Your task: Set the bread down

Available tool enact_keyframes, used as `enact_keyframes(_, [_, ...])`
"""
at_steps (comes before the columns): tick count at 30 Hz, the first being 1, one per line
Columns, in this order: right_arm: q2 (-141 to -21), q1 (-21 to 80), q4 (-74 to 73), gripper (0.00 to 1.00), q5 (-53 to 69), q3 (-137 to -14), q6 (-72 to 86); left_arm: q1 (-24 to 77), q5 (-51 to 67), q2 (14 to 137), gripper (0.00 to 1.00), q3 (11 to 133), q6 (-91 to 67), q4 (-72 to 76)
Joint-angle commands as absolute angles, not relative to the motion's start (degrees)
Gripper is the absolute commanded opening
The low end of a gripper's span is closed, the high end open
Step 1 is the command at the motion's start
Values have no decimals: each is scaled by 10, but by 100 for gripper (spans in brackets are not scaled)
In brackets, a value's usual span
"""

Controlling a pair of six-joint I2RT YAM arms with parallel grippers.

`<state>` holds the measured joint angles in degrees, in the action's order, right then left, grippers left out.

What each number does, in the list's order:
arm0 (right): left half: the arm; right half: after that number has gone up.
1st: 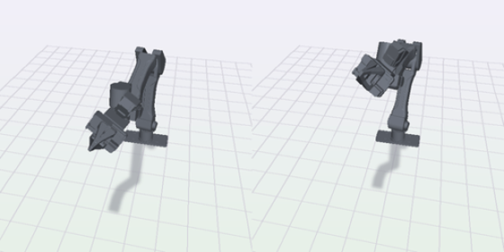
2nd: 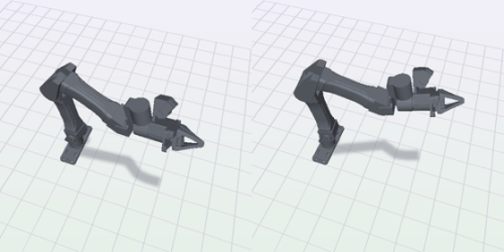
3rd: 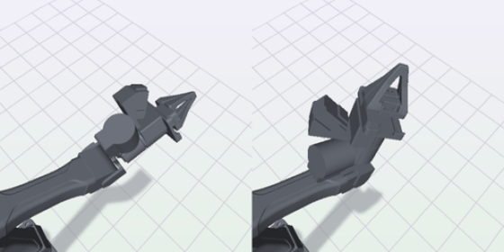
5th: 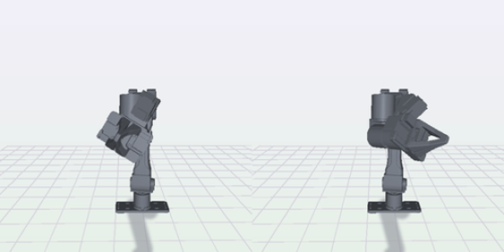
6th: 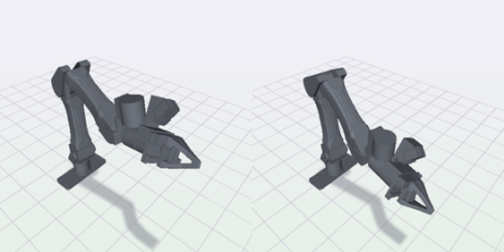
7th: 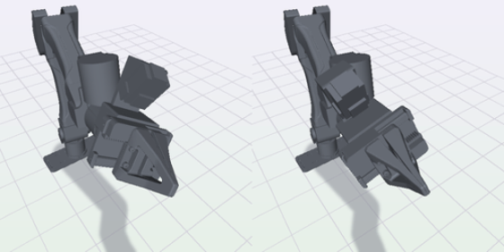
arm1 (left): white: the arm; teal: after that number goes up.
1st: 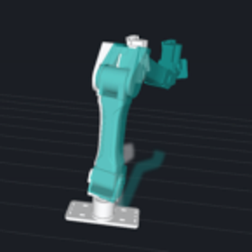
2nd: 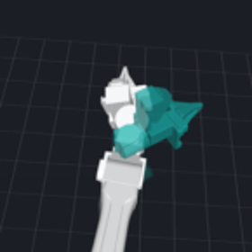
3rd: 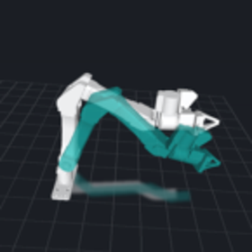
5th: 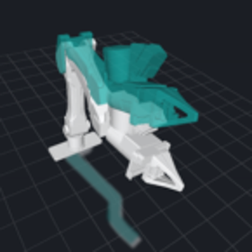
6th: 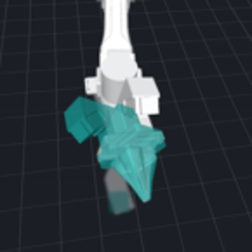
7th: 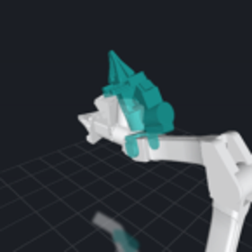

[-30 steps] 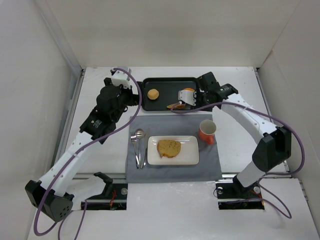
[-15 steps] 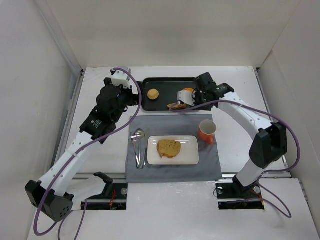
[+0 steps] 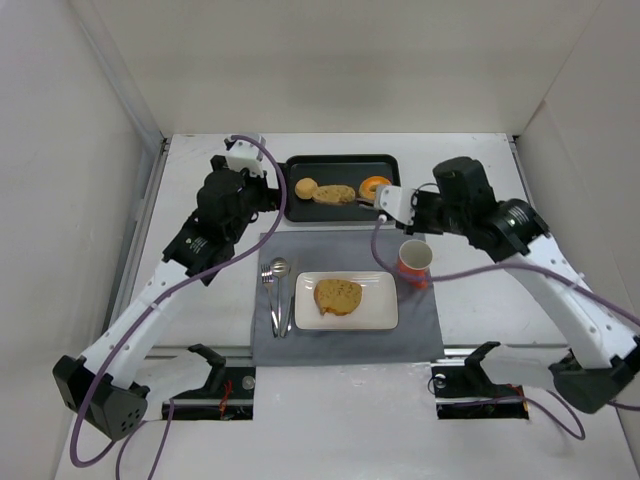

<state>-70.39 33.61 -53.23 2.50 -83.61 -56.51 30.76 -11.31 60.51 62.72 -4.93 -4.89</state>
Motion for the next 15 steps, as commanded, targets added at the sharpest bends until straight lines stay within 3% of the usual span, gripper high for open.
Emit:
enact_keyframes(1, [-660, 353, -590, 19, 65, -806, -544, 308, -120, 606, 97, 630, -44, -18])
enact_keyframes(15, [-574, 353, -693, 19, 149, -686, -652, 308, -126, 617, 97, 630, -44, -18])
